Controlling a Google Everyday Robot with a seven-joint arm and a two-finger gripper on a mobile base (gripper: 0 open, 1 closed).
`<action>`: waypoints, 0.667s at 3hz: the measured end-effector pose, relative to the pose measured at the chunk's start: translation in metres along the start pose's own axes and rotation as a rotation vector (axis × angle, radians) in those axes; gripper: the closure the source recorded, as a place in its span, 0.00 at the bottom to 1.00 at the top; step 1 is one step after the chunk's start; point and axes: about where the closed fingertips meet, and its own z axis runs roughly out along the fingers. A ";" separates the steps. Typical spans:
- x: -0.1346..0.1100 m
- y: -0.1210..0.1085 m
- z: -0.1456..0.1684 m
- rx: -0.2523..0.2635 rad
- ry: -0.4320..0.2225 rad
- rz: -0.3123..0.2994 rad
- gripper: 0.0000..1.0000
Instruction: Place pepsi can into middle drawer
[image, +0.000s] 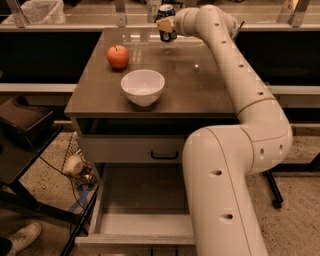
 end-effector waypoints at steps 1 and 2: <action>-0.019 -0.018 -0.035 0.052 0.043 -0.011 1.00; -0.058 -0.043 -0.097 0.139 0.030 0.001 1.00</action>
Offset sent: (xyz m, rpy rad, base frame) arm -0.2114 -0.0831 0.0436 -0.0755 0.1530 -0.2430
